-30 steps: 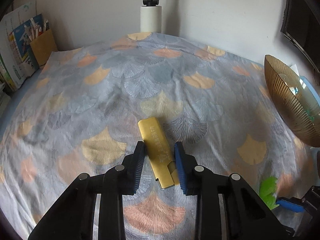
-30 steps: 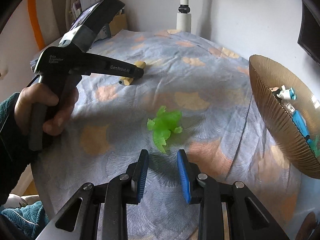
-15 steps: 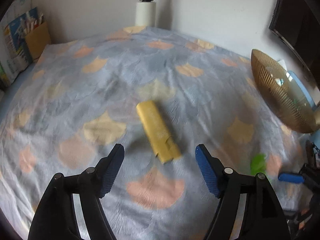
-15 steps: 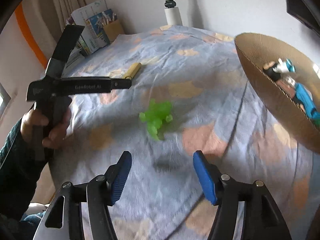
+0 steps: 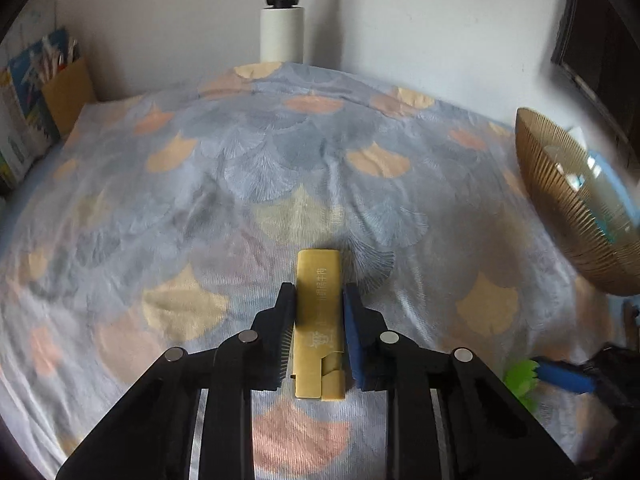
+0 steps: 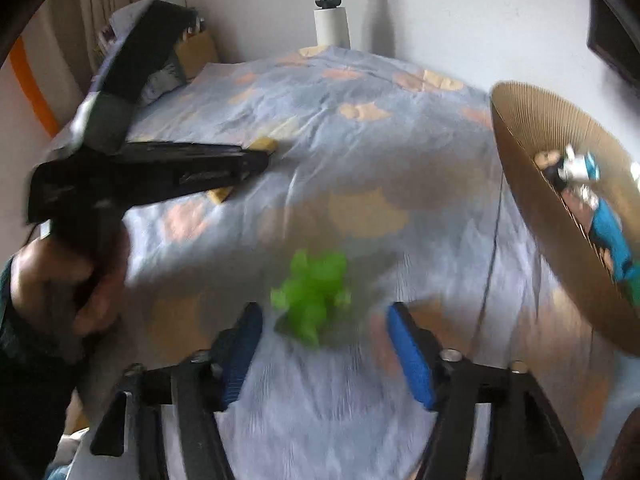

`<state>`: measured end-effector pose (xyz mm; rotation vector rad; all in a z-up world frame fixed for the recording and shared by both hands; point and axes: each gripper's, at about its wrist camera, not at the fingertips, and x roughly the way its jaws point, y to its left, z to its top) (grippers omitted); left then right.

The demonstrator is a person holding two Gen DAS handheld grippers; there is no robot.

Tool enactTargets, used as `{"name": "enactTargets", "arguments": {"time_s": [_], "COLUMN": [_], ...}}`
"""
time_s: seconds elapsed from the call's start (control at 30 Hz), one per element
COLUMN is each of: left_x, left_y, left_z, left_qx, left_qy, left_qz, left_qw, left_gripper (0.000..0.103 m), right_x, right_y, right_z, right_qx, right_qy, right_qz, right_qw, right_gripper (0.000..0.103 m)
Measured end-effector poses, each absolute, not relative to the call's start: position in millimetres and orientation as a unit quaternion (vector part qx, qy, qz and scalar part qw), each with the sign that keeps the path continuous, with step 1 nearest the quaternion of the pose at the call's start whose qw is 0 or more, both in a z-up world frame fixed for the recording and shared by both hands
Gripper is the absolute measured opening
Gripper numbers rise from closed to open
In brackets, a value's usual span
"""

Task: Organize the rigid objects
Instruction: 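Grasp the green toy with the right gripper while the left gripper grasps the yellow USB stick, then carry the yellow stick and green toy to the gold bowl and release both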

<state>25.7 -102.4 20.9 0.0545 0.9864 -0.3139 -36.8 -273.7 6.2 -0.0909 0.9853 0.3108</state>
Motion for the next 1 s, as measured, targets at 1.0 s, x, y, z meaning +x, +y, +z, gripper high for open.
{"name": "enactTargets", "arguments": {"time_s": [1.0], "left_x": [8.7], "left_y": [-295.1], "left_z": [100.0], "left_qx": [0.002], "left_qy": [0.404], "left_qz": [-0.346], "left_qw": [0.847], "left_gripper": [0.021], "right_x": [-49.4], "right_y": [-438.6], "right_z": [141.5], "right_qx": [-0.083], "right_qy": [0.364], "right_qz": [-0.024], "right_qw": [0.927], "right_gripper": [0.036]}}
